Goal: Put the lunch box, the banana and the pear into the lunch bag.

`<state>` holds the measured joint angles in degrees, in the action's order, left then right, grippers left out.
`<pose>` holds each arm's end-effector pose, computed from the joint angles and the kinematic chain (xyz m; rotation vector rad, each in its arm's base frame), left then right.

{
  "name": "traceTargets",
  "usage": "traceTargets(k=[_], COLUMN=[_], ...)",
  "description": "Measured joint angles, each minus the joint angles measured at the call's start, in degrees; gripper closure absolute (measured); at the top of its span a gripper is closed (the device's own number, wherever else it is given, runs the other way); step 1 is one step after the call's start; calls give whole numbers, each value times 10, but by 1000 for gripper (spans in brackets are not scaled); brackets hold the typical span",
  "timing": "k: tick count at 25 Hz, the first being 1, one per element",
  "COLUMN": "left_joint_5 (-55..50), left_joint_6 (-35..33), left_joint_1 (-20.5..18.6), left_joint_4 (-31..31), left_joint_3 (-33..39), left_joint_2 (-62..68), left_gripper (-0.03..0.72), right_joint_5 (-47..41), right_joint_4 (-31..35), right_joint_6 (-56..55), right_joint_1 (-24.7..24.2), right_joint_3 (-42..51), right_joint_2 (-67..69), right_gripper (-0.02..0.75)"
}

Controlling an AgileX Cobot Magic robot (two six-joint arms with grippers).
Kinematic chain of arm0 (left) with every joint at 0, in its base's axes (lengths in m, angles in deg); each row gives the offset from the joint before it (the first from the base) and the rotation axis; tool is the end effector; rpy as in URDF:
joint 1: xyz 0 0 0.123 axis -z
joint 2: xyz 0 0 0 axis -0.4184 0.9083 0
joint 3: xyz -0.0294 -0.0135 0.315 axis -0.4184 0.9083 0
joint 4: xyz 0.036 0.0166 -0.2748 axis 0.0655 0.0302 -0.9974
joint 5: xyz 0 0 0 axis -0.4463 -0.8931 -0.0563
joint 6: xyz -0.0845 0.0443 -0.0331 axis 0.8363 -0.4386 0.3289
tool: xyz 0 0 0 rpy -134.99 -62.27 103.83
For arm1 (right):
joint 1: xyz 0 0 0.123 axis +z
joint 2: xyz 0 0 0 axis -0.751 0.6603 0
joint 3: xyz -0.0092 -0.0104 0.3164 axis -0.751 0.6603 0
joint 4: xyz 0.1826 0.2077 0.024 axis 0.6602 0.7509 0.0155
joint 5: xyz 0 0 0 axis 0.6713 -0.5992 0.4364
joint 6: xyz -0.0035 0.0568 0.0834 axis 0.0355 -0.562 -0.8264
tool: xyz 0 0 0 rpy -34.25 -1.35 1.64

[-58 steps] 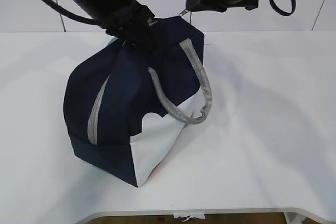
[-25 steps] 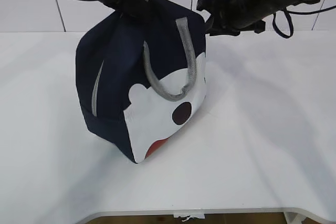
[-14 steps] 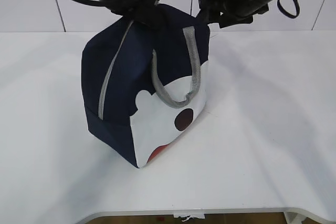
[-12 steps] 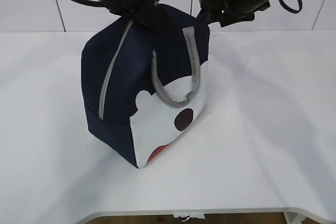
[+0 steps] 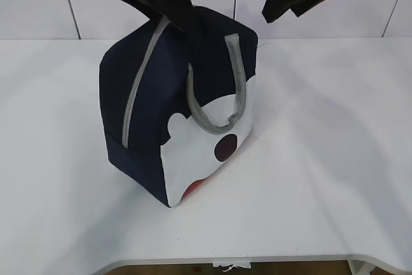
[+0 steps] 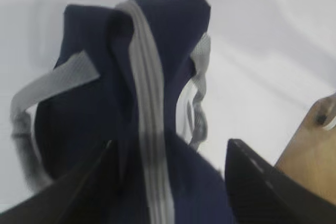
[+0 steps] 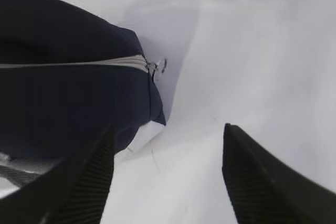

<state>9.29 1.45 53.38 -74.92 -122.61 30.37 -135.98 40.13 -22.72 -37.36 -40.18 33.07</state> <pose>0.3840 -0.2511 0.3836 1.0113 2.3379 -0.5844 0.4650 0.1170 0.3672 -0.6515 2.5474 0.2933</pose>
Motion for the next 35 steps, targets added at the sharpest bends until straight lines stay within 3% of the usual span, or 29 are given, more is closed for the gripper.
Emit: traceTargets(k=[2, 7, 11, 12, 14, 16, 17, 21, 22, 24, 26, 27, 35], left_joint_5=[-59, -71, -71, -72, -72, -73, -73, -74, -75, -76, -77, -78, -84], left_joint_6=[37, 92, 97, 129, 131, 133, 133, 134, 134, 134, 134, 134, 134], left_joint_1=[0, 0, 0, 0, 0, 0, 0, 0, 0, 0, 0, 0, 0], left_joint_4=[24, 68, 84, 84, 127, 127, 138, 139, 147, 158, 158, 167, 168], left_joint_3=[-17, -27, -27, -27, 33, 33, 107, 138, 198, 234, 234, 271, 349], left_joint_2=[0, -10, -20, -55, -85, -135, -151, -249, -262, -318, -318, -399, -576], left_gripper=[203, 200, 200, 200, 209, 209, 211, 211, 211, 213, 213, 213, 215], right_joint_5=[-5, -13, -14, -14, -14, -14, -15, -16, -16, -17, -17, -17, -22], right_joint_4=[-3, -16, -39, -40, -43, -43, -43, -43, -43, -43, -43, -43, -32], right_joint_6=[0, -18, -54, -56, -67, -73, -77, -82, -82, -83, -90, -94, -106], right_joint_1=[0, 0, 0, 0, 0, 0, 0, 0, 0, 0, 0, 0, 0], right_joint_3=[-16, -21, -10, -9, 24, 66, 85, 171, 194, 237, 277, 290, 425], right_joint_2=[-1, -18, -55, -60, -106, -149, -173, -267, -294, -346, -404, -423, -643], right_gripper=[236, 236, 235, 235, 234, 234, 234, 234, 234, 234, 234, 234, 234])
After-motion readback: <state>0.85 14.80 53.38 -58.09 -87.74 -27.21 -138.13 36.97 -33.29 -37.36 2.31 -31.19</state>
